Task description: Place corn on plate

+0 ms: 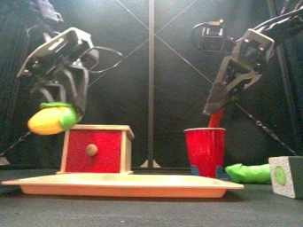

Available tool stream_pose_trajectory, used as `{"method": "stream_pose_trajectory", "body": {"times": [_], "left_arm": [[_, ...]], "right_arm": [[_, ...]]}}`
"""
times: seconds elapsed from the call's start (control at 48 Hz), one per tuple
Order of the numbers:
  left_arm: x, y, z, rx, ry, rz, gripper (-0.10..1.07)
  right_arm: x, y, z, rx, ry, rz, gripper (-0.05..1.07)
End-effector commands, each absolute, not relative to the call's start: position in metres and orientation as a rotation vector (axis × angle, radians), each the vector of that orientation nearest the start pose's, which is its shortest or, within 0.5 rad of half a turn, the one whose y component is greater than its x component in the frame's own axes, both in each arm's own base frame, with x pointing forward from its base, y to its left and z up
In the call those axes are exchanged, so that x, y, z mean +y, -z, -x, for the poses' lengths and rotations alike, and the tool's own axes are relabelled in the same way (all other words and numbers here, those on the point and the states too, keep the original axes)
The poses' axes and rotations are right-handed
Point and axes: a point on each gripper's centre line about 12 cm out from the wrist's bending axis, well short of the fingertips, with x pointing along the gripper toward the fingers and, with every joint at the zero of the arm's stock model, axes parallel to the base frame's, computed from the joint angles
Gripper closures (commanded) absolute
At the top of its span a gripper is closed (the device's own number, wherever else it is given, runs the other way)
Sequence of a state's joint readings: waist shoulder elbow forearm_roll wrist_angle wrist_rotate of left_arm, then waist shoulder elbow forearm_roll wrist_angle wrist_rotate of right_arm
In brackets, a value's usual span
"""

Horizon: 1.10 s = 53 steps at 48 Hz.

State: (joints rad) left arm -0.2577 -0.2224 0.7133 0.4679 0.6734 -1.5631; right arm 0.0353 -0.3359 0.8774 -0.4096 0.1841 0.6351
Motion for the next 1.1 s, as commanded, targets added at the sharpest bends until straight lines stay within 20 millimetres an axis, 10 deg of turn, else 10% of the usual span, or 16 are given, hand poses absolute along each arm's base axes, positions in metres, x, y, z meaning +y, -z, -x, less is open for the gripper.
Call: {"method": "stream_pose_trajectory", "body": {"times": [0.0,0.583,1.083], "left_arm": [[-0.050,-0.209,-0.325,0.833,-0.544,0.737,0.43],[-0.057,-0.169,-0.391,0.900,-0.465,0.706,0.43],[-0.056,-0.147,-0.403,0.943,-0.505,0.764,0.34]], "right_arm": [[0.003,-0.208,-0.303,0.667,0.112,-0.189,0.15],[0.004,-0.206,-0.294,0.668,0.110,-0.200,0.15],[0.004,-0.209,-0.296,0.659,0.107,-0.196,0.15]]}}
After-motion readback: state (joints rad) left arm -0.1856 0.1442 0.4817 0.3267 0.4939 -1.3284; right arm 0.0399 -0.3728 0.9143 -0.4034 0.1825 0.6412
